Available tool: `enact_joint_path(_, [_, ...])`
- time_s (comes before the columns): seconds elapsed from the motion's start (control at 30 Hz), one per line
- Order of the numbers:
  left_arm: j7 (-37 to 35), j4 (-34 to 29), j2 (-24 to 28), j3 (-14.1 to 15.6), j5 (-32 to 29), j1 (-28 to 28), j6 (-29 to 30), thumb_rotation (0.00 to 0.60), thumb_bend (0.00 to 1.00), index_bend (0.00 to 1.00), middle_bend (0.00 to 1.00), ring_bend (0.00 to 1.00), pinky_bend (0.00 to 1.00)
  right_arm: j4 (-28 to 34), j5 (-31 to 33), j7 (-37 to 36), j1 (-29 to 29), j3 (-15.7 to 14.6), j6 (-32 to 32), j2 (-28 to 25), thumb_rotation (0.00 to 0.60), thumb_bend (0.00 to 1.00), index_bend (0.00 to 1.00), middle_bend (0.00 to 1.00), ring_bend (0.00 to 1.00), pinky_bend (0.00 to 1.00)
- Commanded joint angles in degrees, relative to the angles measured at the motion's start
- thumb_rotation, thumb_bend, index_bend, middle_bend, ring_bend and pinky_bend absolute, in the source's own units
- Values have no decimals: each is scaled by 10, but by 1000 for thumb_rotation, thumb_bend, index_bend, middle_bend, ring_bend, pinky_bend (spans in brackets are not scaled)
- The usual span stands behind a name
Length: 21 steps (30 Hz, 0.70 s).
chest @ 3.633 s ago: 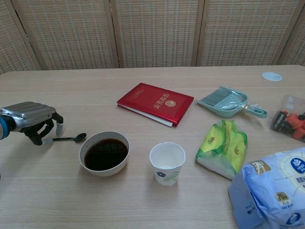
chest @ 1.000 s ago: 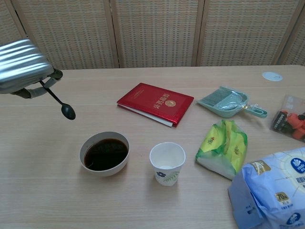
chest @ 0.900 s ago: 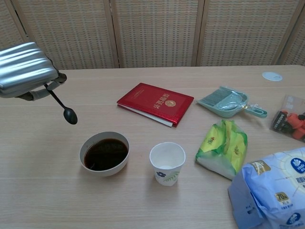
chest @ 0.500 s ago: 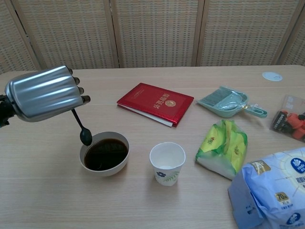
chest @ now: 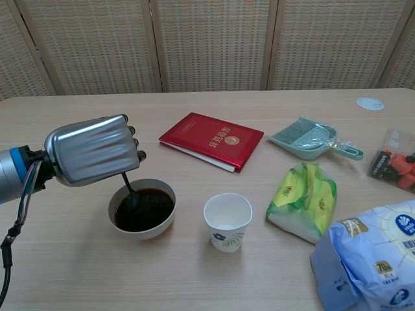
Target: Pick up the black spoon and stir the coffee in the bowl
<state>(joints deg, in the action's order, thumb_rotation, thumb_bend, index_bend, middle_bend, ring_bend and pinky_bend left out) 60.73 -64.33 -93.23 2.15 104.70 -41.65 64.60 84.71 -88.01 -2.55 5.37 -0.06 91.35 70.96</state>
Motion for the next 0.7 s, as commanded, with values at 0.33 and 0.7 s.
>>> enact_joint_path(0.33, [26, 0, -35, -8, -6, -13, -35, 600, 389, 656, 696, 653, 717, -14, 7, -15, 7, 2, 4, 2, 600, 236, 218, 154, 19, 93])
enact_joint_path(0.7, [34, 41, -74, -47, -51, -26, -63, 600, 388, 656, 696, 654, 717, -21, 11, -22, 10, 4, 2, 3, 600, 235, 218, 154, 19, 93])
